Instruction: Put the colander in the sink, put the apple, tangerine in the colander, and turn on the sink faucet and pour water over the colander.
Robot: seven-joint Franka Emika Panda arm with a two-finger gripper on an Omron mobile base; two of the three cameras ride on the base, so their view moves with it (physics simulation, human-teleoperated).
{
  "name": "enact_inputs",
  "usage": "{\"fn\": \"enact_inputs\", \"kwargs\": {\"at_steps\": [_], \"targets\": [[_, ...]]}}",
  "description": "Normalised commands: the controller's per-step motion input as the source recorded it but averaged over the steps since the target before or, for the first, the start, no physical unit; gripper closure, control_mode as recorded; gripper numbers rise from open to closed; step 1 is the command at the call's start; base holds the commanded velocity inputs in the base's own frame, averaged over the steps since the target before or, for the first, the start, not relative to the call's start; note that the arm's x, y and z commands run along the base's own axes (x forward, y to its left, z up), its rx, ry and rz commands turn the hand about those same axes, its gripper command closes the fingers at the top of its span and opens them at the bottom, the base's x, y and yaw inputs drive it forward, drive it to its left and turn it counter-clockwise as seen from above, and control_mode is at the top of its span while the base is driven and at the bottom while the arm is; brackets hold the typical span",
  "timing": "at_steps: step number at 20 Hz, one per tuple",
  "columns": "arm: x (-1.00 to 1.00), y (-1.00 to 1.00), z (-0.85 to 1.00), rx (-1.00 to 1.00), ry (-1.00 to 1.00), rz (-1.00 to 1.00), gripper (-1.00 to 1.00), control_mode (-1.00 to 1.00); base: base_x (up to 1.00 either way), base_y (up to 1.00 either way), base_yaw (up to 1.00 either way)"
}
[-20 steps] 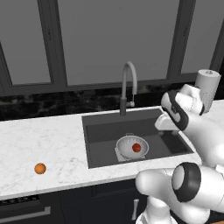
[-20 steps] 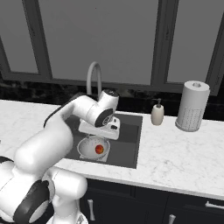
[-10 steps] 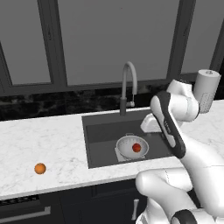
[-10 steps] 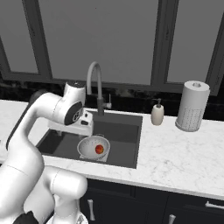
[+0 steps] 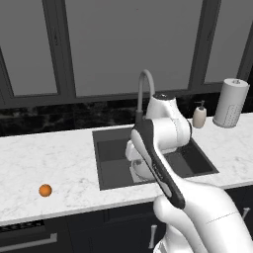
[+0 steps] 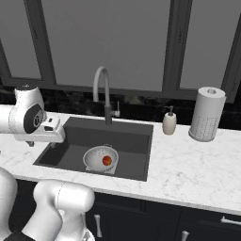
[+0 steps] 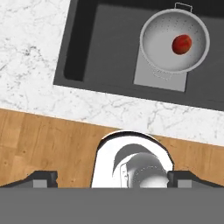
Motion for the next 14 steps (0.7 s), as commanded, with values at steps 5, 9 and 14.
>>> {"fn": "enact_inputs", "kwargs": {"at_steps": [5,9,14], "targets": [[0.0,1.0,0.0,-0.07,0.0,0.0,-1.0,-1.0,0.0,0.0,0.0],[0.0,1.0,0.0,0.0,0.0,0.0,-1.0,-1.0,0.0,0.0,0.0],[0.14,0.89,-0.01,0.0,0.0,0.0,-1.0,-1.0,0.0,0.0,0.0]]}}
